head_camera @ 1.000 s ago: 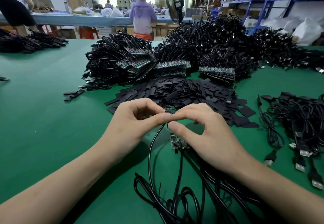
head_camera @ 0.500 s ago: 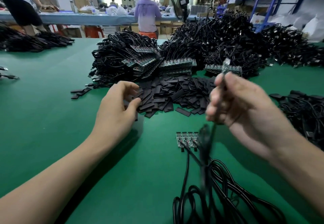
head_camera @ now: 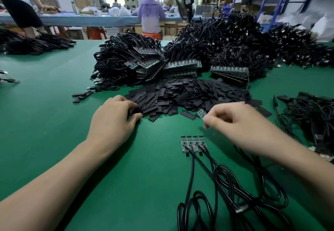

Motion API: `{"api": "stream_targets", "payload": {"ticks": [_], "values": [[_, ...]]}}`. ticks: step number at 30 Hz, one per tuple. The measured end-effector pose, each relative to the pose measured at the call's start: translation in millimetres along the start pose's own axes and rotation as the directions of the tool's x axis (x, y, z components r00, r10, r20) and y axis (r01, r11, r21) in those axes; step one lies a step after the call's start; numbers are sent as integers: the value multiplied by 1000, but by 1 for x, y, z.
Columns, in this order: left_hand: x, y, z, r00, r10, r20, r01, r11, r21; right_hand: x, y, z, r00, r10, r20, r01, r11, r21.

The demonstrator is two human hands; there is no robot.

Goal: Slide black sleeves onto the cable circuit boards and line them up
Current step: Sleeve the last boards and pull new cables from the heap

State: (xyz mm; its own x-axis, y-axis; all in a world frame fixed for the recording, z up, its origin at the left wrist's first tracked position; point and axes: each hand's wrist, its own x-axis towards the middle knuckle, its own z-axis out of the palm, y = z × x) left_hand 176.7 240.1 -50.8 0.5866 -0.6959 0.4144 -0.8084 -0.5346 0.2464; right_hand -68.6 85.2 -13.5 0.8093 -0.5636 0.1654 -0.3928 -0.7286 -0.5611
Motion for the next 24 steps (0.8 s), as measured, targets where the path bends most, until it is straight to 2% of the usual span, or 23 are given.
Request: {"api": "stream_targets", "payload": {"ticks": [6,9,13,15,17,19,21,24], "values": [[1,1,-6,998,-36,-43,30,992,-122,-7,-5,28,999,-42,-26,39,996,-84],[2,-1,-6,997,-25,-73,16,992,-126,-9,-6,33,997,-64,-42,60,994,-93],[6,-4,-4,994,37,-103,-47,994,-100,-9,-8,34,995,-78,-62,77,997,-11],[3,3,-6,986,113,-125,-140,964,-226,-9,-11,34,994,-81,-70,86,994,75],[-4,17,-9,983,154,-98,-182,865,-468,-9,-13,34,993,-78,-85,90,984,153],[-13,31,-11,980,197,16,-132,710,-692,-9,-14,35,993,-73,-97,93,972,217],[-20,43,-11,955,272,116,-67,584,-809,-9,-14,35,994,-61,-95,86,957,277],[-26,53,-11,932,325,159,-8,457,-889,-8,-12,36,995,-54,-78,80,922,380]]}}
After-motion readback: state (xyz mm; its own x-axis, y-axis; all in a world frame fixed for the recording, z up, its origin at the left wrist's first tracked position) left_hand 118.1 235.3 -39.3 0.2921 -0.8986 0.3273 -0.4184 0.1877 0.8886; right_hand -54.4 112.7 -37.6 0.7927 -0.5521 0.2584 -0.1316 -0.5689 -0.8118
